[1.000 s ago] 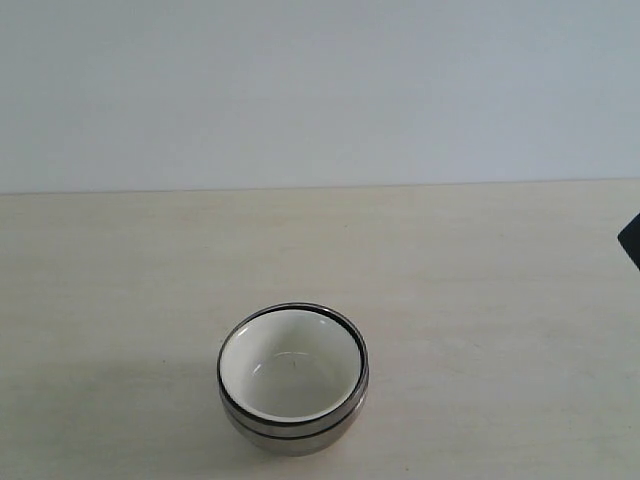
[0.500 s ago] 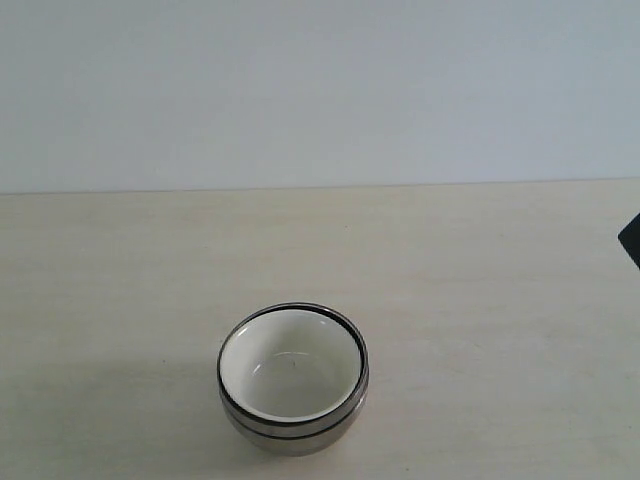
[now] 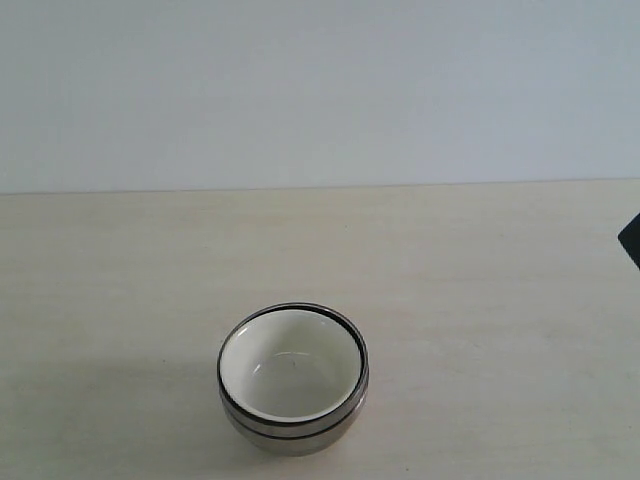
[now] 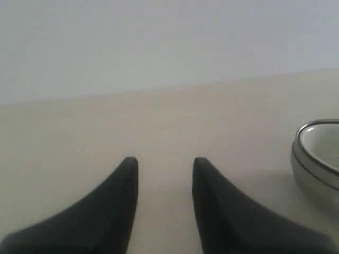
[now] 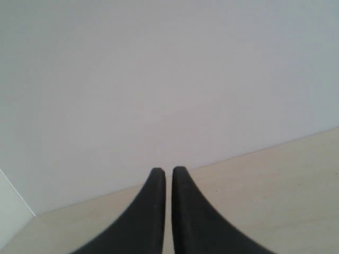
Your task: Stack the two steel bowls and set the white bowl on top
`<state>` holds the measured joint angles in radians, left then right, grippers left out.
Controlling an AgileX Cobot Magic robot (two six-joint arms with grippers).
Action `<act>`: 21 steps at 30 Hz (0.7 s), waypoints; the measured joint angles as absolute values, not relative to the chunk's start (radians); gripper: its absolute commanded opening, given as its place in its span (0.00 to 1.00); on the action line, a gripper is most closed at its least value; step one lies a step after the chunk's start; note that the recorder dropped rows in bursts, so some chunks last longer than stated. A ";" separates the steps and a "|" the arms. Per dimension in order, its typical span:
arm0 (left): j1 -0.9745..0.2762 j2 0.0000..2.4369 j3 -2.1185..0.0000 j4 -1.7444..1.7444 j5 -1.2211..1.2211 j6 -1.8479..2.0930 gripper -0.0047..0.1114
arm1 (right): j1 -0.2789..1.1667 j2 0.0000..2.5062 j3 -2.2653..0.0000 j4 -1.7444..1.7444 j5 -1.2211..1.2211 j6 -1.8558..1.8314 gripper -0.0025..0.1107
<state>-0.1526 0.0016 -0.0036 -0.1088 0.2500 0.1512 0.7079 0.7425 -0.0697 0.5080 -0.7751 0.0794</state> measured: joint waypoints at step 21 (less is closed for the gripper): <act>-0.153 0.002 -0.004 0.070 0.295 -0.154 0.32 | 0.708 0.743 -0.070 0.508 -0.775 0.079 0.02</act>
